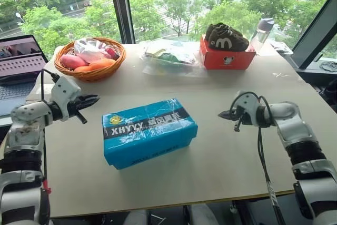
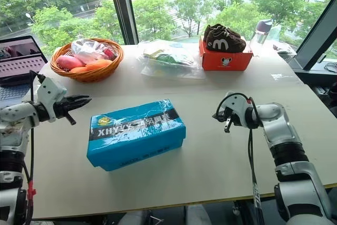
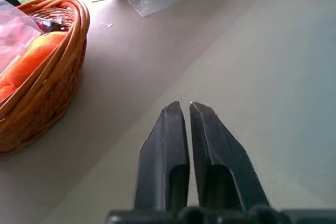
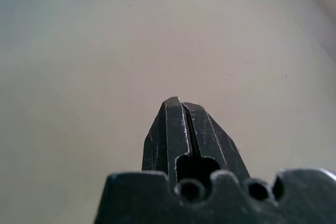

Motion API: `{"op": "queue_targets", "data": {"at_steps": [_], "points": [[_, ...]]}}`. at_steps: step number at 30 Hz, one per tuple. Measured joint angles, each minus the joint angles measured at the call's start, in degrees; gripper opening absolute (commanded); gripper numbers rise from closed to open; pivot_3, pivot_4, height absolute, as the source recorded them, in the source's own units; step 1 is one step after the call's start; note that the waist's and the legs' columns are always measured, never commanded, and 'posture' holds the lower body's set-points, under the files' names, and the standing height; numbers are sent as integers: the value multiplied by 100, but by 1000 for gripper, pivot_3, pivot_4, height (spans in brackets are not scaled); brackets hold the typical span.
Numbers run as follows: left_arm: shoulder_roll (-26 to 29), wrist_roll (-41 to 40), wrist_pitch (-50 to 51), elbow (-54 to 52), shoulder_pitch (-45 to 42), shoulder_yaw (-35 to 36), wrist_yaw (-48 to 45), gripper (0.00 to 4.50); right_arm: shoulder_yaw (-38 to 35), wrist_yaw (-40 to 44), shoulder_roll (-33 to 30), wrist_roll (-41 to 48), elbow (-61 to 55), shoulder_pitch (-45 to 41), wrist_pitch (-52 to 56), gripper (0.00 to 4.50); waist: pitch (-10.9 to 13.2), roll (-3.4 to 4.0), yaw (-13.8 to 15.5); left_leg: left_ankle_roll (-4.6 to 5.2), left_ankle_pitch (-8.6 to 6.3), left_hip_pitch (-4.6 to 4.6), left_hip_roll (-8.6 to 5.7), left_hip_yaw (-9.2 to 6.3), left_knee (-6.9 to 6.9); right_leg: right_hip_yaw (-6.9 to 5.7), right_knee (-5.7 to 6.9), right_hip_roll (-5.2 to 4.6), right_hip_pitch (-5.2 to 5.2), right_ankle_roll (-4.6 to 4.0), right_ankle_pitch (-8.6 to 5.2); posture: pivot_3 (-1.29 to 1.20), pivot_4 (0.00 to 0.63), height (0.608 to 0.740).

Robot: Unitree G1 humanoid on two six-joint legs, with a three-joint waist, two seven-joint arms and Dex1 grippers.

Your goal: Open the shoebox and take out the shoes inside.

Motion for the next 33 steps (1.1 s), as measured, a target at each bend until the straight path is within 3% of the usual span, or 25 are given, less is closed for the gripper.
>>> {"op": "queue_targets", "data": {"at_steps": [4,5,8,13,17,21,28,33], "points": [[735,-971,1359,-1020,250,407,-745,3146,-350,924,-693,832,-1202,291,756,0,5,0,26,2,-1,-3,11,-3,3,-8,-11,4,10,4,-3,0,150,740],[904,-1226,1714,-1248,273,490,-904,3634,-367,1049,-751,976,-1411,385,898,0,5,-1,33,3,-2,3,12,-2,2,-8,-11,4,15,5,-4,0,150,740],[1371,-1945,2678,-1776,265,819,-1254,4460,-283,1300,-734,1276,-1874,758,1248,0,6,-2,42,3,-2,9,13,0,3,-7,-8,5,18,51,-33,0,150,740],[1879,-2762,3564,-2434,-36,1260,-1378,4460,197,1184,-174,1315,-1922,906,1442,0,11,1,32,3,-2,21,14,10,2,-3,-5,6,21,51,-33,0,150,740],[1884,-2977,3767,-2609,-260,1332,-1093,4460,479,1056,291,1110,-1418,756,1307,0,13,3,52,3,-2,20,10,10,2,-1,-2,4,20,46,-30,0,150,740],[2000,-3181,4048,-3015,65,1453,-1157,4460,643,1127,781,1119,-1009,256,1282,0,18,3,20,3,-2,17,13,11,0,1,-1,8,12,8,-7,0,150,740],[1944,-3326,4220,-3122,-4,1990,-486,4460,666,1331,1050,1179,-1095,-245,1175,0,22,4,52,2,-2,15,14,8,0,-2,-4,10,11,7,-7,0,150,740],[1832,-3683,4873,-3461,711,2841,-366,4460,554,1547,1050,1421,-1165,-720,1233,0,30,8,5,1,-2,16,21,8,1,-1,1,13,4,4,-5,0,150,740]]}}
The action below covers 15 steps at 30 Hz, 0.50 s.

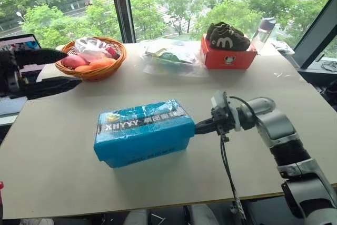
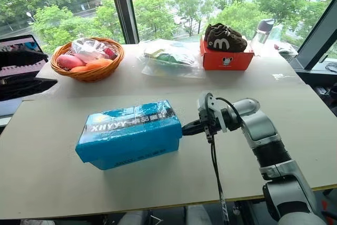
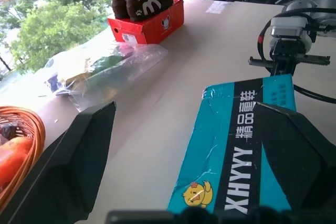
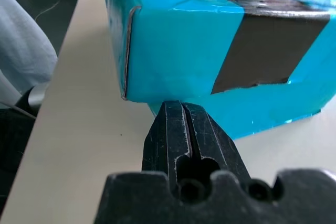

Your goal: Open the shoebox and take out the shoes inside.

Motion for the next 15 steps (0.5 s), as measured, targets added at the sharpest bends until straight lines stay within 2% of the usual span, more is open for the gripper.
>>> {"op": "queue_targets", "data": {"at_steps": [2,6,9,12,15], "points": [[-20,-343,450,-204,98,439,99,4460,-129,-8,65,73,109,-320,0,0,2,-3,-20,0,0,0,3,-1,0,-3,0,3,1,0,0,0,150,740],[25,-1478,1559,-762,54,1710,595,4460,-394,-346,633,153,1001,-1385,-162,0,2,-4,-91,-8,-4,8,5,-12,-6,-2,0,1,2,-1,0,0,150,740],[100,-2101,2187,-951,121,2371,932,4460,-407,-1249,1248,-353,2423,-2087,-1110,0,2,-4,-107,-13,-6,24,6,-8,-7,-1,8,2,4,-4,2,0,150,740],[212,-2685,2722,-1137,334,3020,1227,4460,-326,-2707,1775,-1197,4225,-2712,-2412,0,3,-3,-132,-21,-4,23,2,-7,-15,3,4,-1,1,-10,4,0,150,740],[205,-2862,3026,-1397,830,3427,1254,4460,-276,-3157,1939,-1587,4978,-2848,-3048,0,5,0,-92,-28,-5,12,-6,-5,-19,-4,-9,-4,1,-13,1,0,150,740]]}}
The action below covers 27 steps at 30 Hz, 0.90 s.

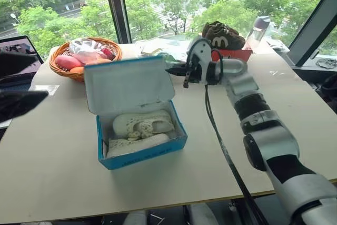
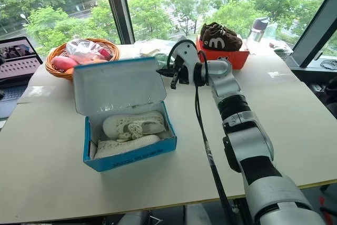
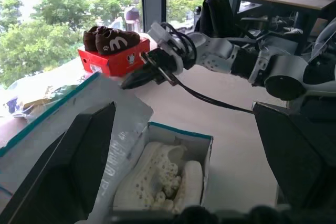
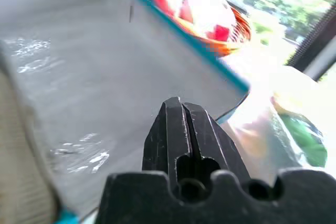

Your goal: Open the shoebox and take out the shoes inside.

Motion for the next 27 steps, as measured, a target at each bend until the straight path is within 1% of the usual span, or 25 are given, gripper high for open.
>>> {"op": "queue_targets", "data": {"at_steps": [1,3,4,5,7,9,10,11,15,16,17,20,21,22,27], "points": [[-37,152,37,-217,495,161,-107,4460,-3,104,49,-4,94,-16,-100,0,1,2,-12,-3,-1,-3,0,-2,-3,4,1,-2,-2,-1,1,0,150,740],[-216,580,6,-700,1369,178,-365,4460,-47,562,23,24,60,-17,-170,0,5,9,-18,-5,-3,-8,-1,-6,-6,9,1,-4,-5,-1,2,0,150,740],[-279,911,-246,-893,1832,140,-549,4460,-48,983,-37,121,-164,55,-142,0,6,9,-21,-10,-5,-10,2,-5,-6,7,-1,0,-5,-2,2,0,150,740],[-333,1199,-453,-992,2108,51,-671,4460,-48,1391,-136,239,-488,167,-124,0,6,11,-7,-13,-7,-9,3,-6,-7,4,-1,1,-4,-2,2,0,150,740],[-392,1695,-1074,-983,2368,-191,-922,4460,15,2064,-359,410,-1436,543,65,0,6,10,15,-18,-9,-7,9,-4,-10,-8,-11,6,-2,-3,1,0,150,740],[-391,1855,-1402,-921,2368,-394,-1040,4460,96,2290,-436,456,-1961,780,250,0,6,10,12,-21,-8,-2,10,-2,-10,-6,-10,6,-3,-6,-1,0,150,740],[-378,1942,-1687,-810,2299,-618,-1147,4500,183,2415,-535,456,-2532,1082,460,557,6,10,10,-25,-6,3,12,-1,-9,-5,-2,7,-2,-9,-1,0,150,740],[-365,2015,-1859,-744,2292,-759,-1218,4500,282,2487,-574,450,-2830,1264,579,714,6,10,10,-26,-5,8,13,2,-8,-5,3,10,0,-10,-2,0,150,740],[-167,2437,-2485,-429,2300,-1354,-1532,4500,625,2531,-710,304,-3652,1813,794,2149,6,11,-20,-29,-2,19,21,18,-7,1,10,28,2,-25,0,0,150,740],[-146,2486,-2579,-364,2291,-1443,-1583,4500,663,2500,-710,239,-3695,1851,794,2388,7,11,-27,-29,-2,19,23,22,-7,4,10,31,0,-26,0,0,150,740],[-116,2557,-2689,-274,2259,-1576,-1643,4500,724,2445,-710,181,-3730,1882,793,2843,7,11,-31,-28,-3,19,27,23,-7,4,11,36,-2,-29,-1,0,150,740],[-11,2692,-2886,-64,2172,-1792,-1791,4500,786,2278,-653,73,-3784,1890,758,3801,7,11,-19,-26,-5,13,33,20,-9,3,12,45,-8,-35,-5,0,150,740],[15,2769,-2984,-11,2141,-1845,-1848,4500,802,2087,-588,-73,-3761,1888,587,4197,7,11,-15,-25,-6,12,33,18,-11,2,11,45,-10,-37,-6,0,150,740],[32,2820,-3034,23,2141,-1871,-1880,4500,816,1929,-516,-179,-3732,1888,451,4469,7,11,-17,-26,-6,12,33,18,-13,3,11,45,-12,-37,-5,0,150,740],[40,3052,-3222,67,2124,-1951,-2023,4500,1008,1310,-226,-582,-3439,1883,-158,4469,7,11,-2,-27,-6,12,33,17,-14,2,12,44,-11,-40,-5,0,150,740]]}}
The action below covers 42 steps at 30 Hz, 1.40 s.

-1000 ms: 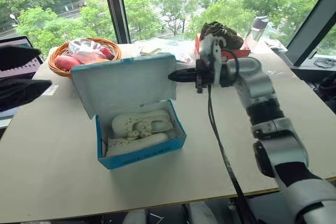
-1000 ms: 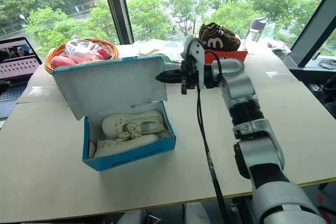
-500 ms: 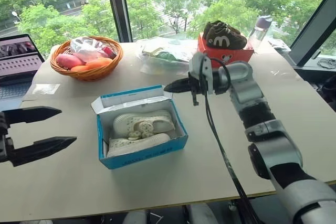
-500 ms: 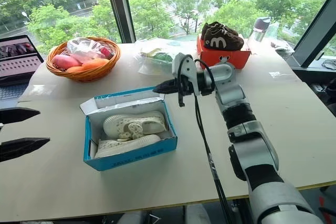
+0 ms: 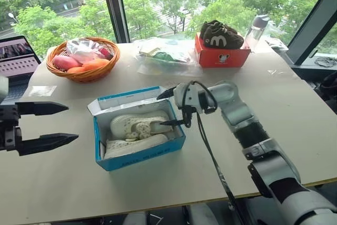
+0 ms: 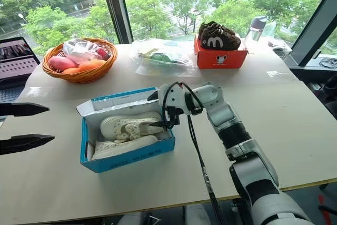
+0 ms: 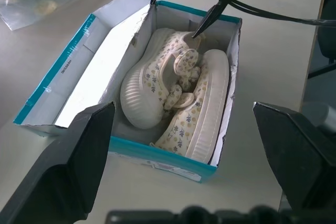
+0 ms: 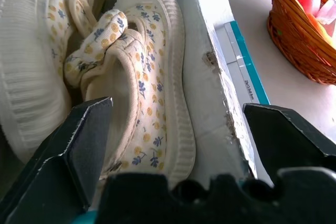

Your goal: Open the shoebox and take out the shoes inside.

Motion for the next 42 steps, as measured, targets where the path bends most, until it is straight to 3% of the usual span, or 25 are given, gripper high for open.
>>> {"op": "queue_targets", "data": {"at_steps": [5,8,19,27,34,42], "points": [[0,120,-74,43,-43,-89,-49,4500,35,-264,101,-183,91,0,-264,4469,0,0,0,0,0,4,0,-2,1,-1,2,0,5,0,0,0,150,740],[-1,172,-124,90,-88,-195,-65,4500,42,-291,118,-215,91,3,-265,3789,0,0,-14,0,0,5,1,-2,1,0,4,3,4,0,0,0,150,740],[0,308,-357,345,-470,-752,-56,4500,219,-355,78,-394,-7,90,-326,7,0,0,-5,0,0,4,3,-4,1,-1,4,6,3,-1,0,0,150,740],[-1,288,-342,414,-691,-829,-30,4500,207,-404,130,-361,-91,131,-293,7,0,0,-14,0,0,4,3,-4,1,0,4,7,3,-1,0,0,150,740],[-15,369,-338,399,-598,-827,-42,4500,-413,-905,620,382,-318,159,274,7,1,1,1,0,0,-1,9,-16,0,1,5,12,-3,-3,0,0,150,740],[-38,366,-339,409,-674,-852,-2,4500,-810,-1088,615,824,-392,155,829,7,1,1,6,0,0,-1,9,-13,0,0,5,12,-3,-3,0,0,150,740]]}}
